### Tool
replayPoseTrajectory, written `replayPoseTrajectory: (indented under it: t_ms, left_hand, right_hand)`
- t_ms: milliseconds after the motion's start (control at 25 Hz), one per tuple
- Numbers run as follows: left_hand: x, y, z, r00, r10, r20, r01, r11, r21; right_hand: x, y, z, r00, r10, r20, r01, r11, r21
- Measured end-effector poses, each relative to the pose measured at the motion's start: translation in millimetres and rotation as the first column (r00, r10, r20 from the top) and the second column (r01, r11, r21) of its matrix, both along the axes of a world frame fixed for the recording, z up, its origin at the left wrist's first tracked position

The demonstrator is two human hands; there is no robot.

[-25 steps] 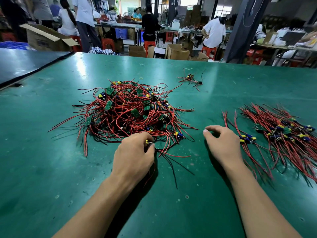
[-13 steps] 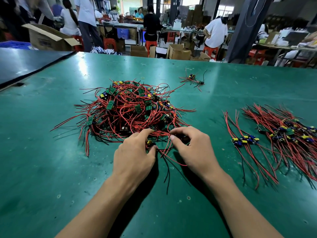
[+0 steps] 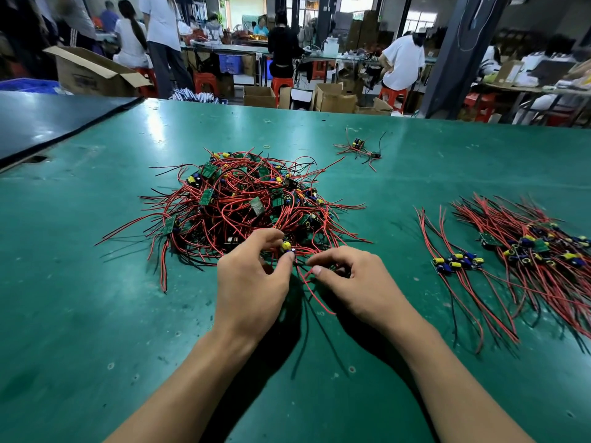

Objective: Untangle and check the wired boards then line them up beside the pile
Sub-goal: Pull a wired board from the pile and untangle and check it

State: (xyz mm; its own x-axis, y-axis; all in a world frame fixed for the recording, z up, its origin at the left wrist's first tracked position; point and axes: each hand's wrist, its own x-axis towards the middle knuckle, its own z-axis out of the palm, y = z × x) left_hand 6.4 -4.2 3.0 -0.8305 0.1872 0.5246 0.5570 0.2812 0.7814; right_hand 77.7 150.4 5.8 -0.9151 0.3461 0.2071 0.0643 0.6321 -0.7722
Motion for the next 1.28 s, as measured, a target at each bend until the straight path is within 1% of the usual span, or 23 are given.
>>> replayPoseTrajectory:
  t_ms: [80, 160, 320, 480, 560, 640, 720, 800, 840, 1000, 1040, 1080, 1160, 1200, 1240, 1280]
  left_hand:
    - [-1, -1, 1, 1.000, -0.003, 0.015, 0.002, 0.998, 0.055]
    - [-2, -2, 3, 1.000, 0.011, -0.010, -0.010, 0.997, 0.081]
    - [0, -3, 8, 0.994, 0.103, -0.038, -0.098, 0.989, 0.108]
    - [-2, -4, 12, 0.991, 0.135, -0.004, -0.132, 0.971, 0.202]
    - [0, -3, 11, 0.995, 0.097, -0.008, -0.094, 0.978, 0.186]
    - [4, 1, 9, 0.999, 0.040, -0.001, -0.039, 0.989, 0.139]
    - [6, 4, 7, 1.000, 0.002, 0.015, -0.004, 0.994, 0.106]
    - [5, 4, 6, 0.999, -0.031, 0.044, 0.025, 0.993, 0.118]
    - [5, 3, 5, 0.997, -0.050, 0.051, 0.043, 0.992, 0.121]
    - [6, 2, 6, 0.992, -0.115, 0.058, 0.107, 0.986, 0.131]
    - [7, 3, 6, 0.989, -0.134, 0.056, 0.126, 0.984, 0.126]
    - [7, 3, 6, 0.987, -0.152, 0.054, 0.145, 0.983, 0.113]
    - [8, 4, 5, 0.976, -0.206, 0.068, 0.198, 0.975, 0.104]
    - [9, 4, 4, 0.969, -0.232, 0.083, 0.223, 0.969, 0.108]
    - [9, 4, 4, 0.963, -0.249, 0.101, 0.238, 0.965, 0.115]
    - [10, 4, 4, 0.960, -0.256, 0.118, 0.241, 0.963, 0.123]
  right_hand:
    - [-2, -1, -2, 1.000, -0.027, -0.002, 0.027, 0.999, 0.043]
    - [-3, 0, -4, 0.999, -0.050, 0.017, 0.048, 0.994, 0.097]
    - [-3, 3, -8, 0.995, -0.045, 0.086, 0.033, 0.989, 0.147]
    - [-4, 3, -9, 0.997, -0.040, 0.071, 0.027, 0.984, 0.176]
    - [-3, 0, -7, 1.000, 0.002, 0.020, -0.005, 0.986, 0.167]
    - [-3, -5, -5, 0.997, 0.053, -0.065, -0.046, 0.995, 0.093]
    - [-4, -9, -4, 0.989, 0.072, -0.130, -0.079, 0.996, -0.049]
    - [-4, -8, -4, 0.988, 0.075, -0.134, -0.101, 0.974, -0.203]
    - [-4, -7, -5, 0.989, 0.081, -0.126, -0.111, 0.961, -0.254]
    - [-3, -7, -2, 0.988, 0.101, -0.119, -0.141, 0.903, -0.406]
    - [-4, -6, -1, 0.987, 0.092, -0.129, -0.139, 0.894, -0.426]
    - [-4, -5, 0, 0.988, 0.064, -0.143, -0.118, 0.905, -0.409]
    - [-5, -2, 0, 0.985, -0.028, -0.171, -0.024, 0.954, -0.298]
    - [-6, 0, 0, 0.980, -0.078, -0.185, 0.027, 0.964, -0.265]
    - [-7, 1, 1, 0.972, -0.123, -0.200, 0.064, 0.958, -0.280]
    - [-7, 1, 3, 0.963, -0.161, -0.216, 0.076, 0.932, -0.355]
